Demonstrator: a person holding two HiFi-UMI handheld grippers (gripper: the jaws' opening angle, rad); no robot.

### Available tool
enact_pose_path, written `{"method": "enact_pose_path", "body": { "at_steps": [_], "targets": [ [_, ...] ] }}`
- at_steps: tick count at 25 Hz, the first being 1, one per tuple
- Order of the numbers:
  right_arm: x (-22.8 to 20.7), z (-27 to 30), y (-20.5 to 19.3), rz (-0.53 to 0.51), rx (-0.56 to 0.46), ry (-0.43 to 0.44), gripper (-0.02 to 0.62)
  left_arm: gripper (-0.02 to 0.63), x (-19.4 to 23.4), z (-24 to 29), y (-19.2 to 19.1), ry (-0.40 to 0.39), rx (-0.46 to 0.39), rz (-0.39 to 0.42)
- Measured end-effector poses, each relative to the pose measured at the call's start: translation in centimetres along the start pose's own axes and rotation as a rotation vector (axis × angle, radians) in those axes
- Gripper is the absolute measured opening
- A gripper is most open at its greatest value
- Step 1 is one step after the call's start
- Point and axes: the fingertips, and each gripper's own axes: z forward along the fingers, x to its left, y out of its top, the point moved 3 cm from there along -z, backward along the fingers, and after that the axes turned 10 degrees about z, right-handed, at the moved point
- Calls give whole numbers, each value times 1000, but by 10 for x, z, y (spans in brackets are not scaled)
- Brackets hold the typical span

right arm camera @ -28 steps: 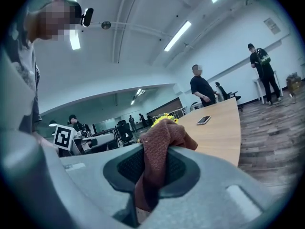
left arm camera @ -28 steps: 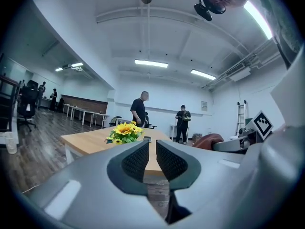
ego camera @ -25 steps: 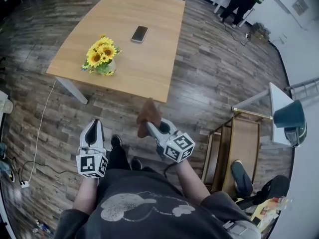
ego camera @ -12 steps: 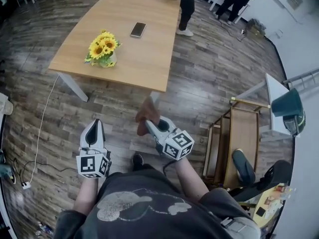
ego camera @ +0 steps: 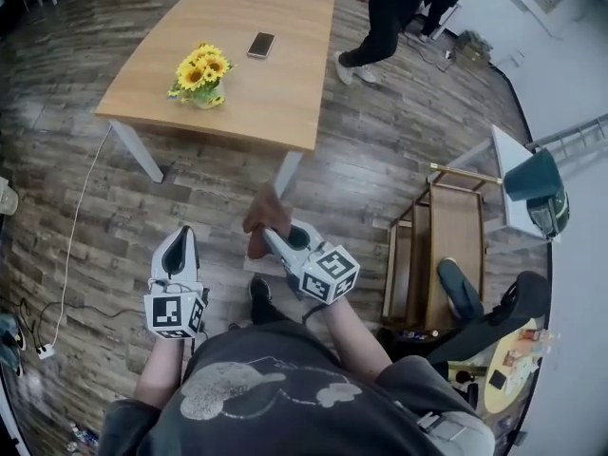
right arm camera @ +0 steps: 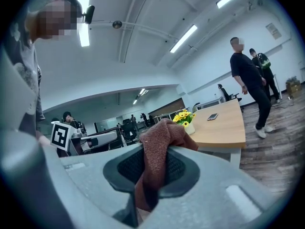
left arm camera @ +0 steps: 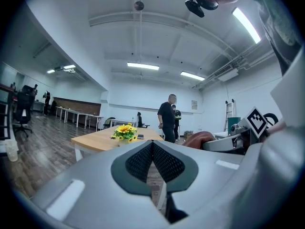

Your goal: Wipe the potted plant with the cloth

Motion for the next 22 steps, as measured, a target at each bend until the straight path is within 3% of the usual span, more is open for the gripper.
{"method": "enact_pose_path", "body": {
  "at_steps": [11,22],
  "targets": [
    [31,-40,-26,-34,16,-21,54,18,-27,-41,-10,-15,58,18],
    [40,-67,-44,-35,30,-60,54,18,-38,-66,-13,-28,63,-13]
  ]
}}
